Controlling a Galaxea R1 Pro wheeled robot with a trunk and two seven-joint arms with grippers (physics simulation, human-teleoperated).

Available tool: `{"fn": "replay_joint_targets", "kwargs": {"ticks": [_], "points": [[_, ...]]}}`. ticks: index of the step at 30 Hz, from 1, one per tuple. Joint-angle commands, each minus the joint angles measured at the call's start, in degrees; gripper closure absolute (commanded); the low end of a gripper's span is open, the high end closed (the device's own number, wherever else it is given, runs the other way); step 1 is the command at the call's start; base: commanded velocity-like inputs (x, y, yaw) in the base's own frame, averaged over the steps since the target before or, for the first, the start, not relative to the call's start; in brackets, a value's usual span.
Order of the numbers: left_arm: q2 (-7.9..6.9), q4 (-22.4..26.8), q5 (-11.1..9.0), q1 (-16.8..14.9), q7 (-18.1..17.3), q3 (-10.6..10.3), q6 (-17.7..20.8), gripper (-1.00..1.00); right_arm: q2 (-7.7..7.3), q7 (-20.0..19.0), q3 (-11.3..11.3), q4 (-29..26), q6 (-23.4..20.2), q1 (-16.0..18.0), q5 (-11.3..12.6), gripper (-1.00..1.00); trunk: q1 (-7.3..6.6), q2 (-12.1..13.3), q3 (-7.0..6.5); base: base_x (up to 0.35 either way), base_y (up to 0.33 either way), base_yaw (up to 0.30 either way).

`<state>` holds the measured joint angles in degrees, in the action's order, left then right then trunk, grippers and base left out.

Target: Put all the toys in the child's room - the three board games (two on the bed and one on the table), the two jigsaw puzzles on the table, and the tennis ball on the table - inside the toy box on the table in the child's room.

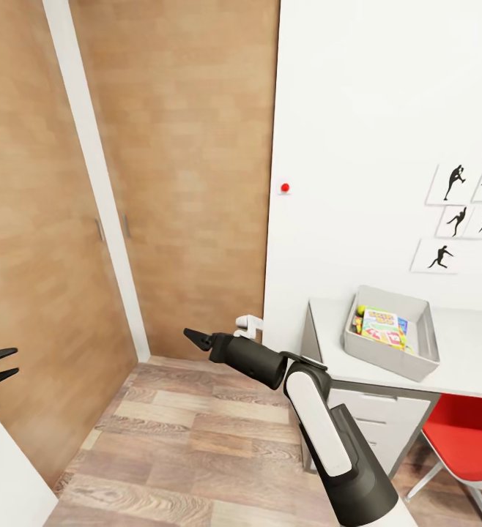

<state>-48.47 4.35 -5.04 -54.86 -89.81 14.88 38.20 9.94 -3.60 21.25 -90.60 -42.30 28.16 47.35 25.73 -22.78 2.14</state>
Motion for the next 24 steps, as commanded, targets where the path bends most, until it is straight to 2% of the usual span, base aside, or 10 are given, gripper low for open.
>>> {"fn": "replay_joint_targets", "kwargs": {"ticks": [1,15,20,24], "points": [[-0.03,-0.04,-0.46,-0.07,-0.19,-0.46,0.51,-1.0,0.02,-0.26,-0.07,-0.02,-0.26,0.05,-0.24,-1.0,0.06,-0.13,0.14,0.16,0.0,0.0],[0.03,-0.04,-0.42,-0.07,-0.19,-0.46,0.13,-1.0,0.04,-0.26,-0.07,0.01,0.48,0.05,-0.24,-1.0,0.06,-0.13,0.14,0.037,0.0,0.0],[0.49,-0.04,-0.35,-0.07,-0.19,-0.46,0.13,-1.0,0.06,-0.11,0.05,0.1,0.5,0.05,-0.24,-1.0,0.06,-0.13,0.14,0.001,0.0,0.0],[1.27,-0.04,-0.22,-0.07,-0.19,-0.46,0.21,-1.0,0.06,0.31,1.36,0.14,0.48,0.05,-0.27,-1.0,0.06,-0.13,0.14,0.0,0.0,0.0]]}}
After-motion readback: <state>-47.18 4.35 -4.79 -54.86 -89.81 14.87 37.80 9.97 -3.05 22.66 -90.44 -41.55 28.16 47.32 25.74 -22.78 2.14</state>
